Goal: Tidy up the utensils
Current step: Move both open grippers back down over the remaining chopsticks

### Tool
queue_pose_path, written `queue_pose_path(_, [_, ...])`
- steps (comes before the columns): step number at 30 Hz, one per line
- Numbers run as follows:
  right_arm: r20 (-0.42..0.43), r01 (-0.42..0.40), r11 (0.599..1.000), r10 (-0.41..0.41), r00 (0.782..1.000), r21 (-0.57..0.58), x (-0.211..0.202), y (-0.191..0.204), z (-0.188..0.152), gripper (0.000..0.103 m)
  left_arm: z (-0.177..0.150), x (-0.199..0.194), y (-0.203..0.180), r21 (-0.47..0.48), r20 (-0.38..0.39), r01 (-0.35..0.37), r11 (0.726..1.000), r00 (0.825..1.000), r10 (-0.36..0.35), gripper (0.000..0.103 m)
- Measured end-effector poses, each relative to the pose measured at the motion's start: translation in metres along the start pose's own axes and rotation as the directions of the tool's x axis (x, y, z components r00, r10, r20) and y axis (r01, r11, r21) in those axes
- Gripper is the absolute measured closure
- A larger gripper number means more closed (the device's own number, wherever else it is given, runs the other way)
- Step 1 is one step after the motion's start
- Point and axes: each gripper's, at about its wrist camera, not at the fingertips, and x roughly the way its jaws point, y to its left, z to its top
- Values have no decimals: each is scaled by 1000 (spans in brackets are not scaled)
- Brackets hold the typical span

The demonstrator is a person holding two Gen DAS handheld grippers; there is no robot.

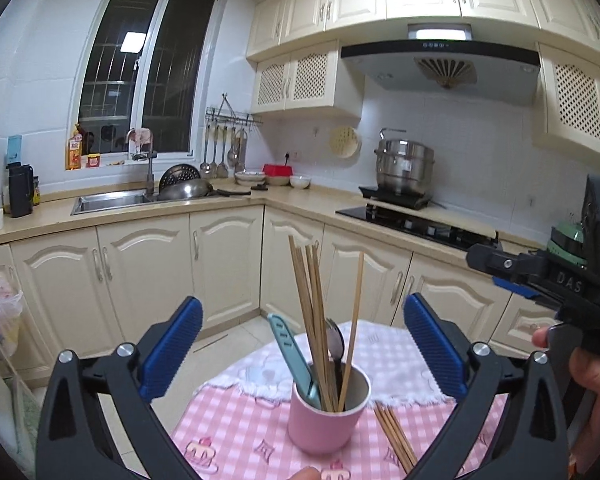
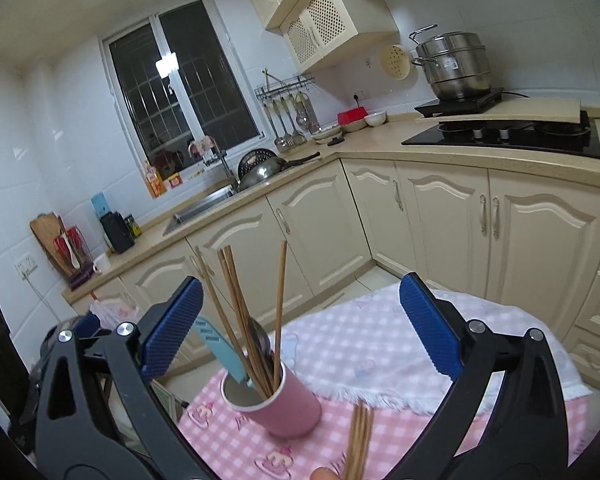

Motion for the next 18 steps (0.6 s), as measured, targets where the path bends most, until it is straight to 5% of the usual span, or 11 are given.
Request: queue_pose_path(18, [-129,34,997,-43,991,-68,-43,-2,-24,6,-3,-38,-22,12,-98,6,1000,995,-5,4])
